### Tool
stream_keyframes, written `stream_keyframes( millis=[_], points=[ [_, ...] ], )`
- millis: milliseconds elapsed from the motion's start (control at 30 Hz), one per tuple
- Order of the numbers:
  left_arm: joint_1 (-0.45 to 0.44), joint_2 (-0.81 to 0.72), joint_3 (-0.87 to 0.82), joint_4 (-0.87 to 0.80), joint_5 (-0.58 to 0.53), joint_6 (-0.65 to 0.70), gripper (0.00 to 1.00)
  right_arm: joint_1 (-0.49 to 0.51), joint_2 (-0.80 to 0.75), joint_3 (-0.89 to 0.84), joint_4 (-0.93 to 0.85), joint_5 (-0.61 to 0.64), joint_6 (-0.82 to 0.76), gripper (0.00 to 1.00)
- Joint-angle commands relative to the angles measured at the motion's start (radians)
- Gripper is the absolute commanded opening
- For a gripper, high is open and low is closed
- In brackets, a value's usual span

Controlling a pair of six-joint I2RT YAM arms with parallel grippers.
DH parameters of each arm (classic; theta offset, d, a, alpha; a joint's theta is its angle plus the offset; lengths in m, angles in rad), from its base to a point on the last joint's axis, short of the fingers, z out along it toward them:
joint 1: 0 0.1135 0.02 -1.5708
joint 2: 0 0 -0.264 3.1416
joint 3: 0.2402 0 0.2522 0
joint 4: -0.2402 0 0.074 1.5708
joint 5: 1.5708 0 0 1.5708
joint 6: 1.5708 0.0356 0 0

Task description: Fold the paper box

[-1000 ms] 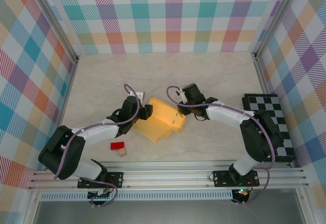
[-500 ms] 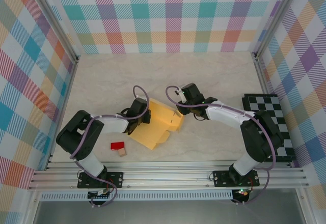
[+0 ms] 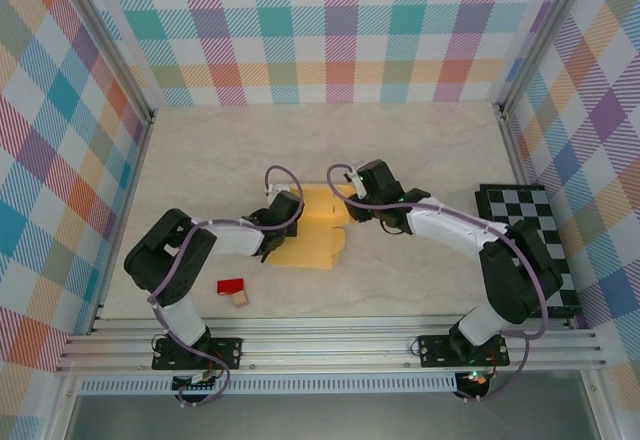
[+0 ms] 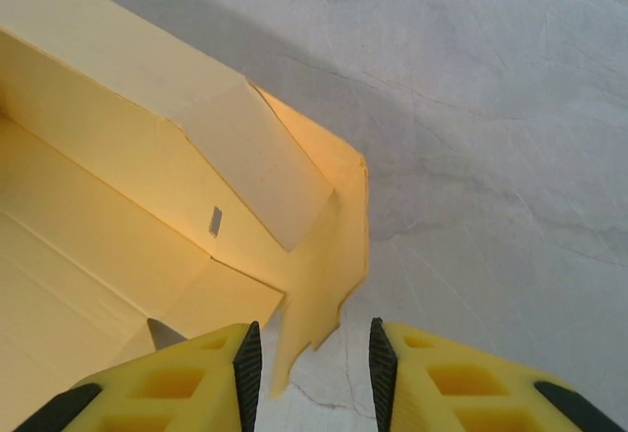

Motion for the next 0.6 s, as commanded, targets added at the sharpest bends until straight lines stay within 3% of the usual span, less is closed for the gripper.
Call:
stream_keyframes(
  millis=[0, 167, 567],
  points=[
    [-0.008, -0.039, -0.042, 0.015, -0.026, -0.009, 0.12, -0.02, -0.07, 0.051, -0.021, -0.058, 0.041, 0.38],
    [-0.023, -0.061, -0.075, 0.094, -0.045, -0.001, 0.12, -0.114, -0.063, 0.084, -0.027, -0.172, 0.076, 0.4],
    [-0.042, -0.061, -0.112, 0.187, -0.048, 0.015, 0.12, -0.109, 0.166, 0.204, -0.037, -0.214, -0.227, 0.39]
  ],
)
